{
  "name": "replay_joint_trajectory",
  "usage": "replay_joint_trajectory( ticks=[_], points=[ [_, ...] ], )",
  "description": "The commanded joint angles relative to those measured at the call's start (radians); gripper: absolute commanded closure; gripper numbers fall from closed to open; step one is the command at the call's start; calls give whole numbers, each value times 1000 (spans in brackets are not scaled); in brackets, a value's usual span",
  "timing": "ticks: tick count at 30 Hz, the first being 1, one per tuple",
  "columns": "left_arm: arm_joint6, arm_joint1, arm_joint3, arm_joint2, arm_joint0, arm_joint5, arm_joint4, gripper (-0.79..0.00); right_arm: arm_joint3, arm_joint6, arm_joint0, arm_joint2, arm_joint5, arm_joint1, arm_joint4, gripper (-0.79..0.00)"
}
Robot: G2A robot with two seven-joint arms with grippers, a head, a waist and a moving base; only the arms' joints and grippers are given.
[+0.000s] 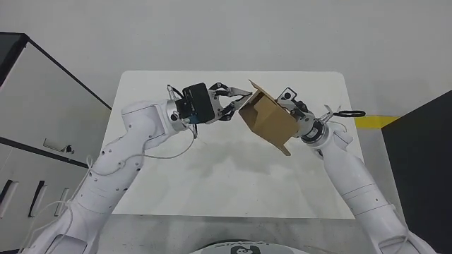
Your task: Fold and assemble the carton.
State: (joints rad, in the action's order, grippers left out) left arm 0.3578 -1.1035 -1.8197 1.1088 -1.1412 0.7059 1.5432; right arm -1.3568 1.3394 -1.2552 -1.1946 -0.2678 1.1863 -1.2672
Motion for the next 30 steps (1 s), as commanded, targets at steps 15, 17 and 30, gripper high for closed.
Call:
replay_joint_trajectory(
  ticks=[15, 17, 30],
  points=[
    [29, 3, -42, -51, 34, 42, 138, 0, 2, -9, -4, -5, -1, 2, 8, 0],
    [31, 3, -39, -56, 36, 43, 141, 0, 0, -9, -5, -5, -3, 3, 8, 0],
    [26, 4, -32, -75, 51, 52, 160, 0, -7, 1, 0, -3, -6, 7, 1, 0]
  ],
)
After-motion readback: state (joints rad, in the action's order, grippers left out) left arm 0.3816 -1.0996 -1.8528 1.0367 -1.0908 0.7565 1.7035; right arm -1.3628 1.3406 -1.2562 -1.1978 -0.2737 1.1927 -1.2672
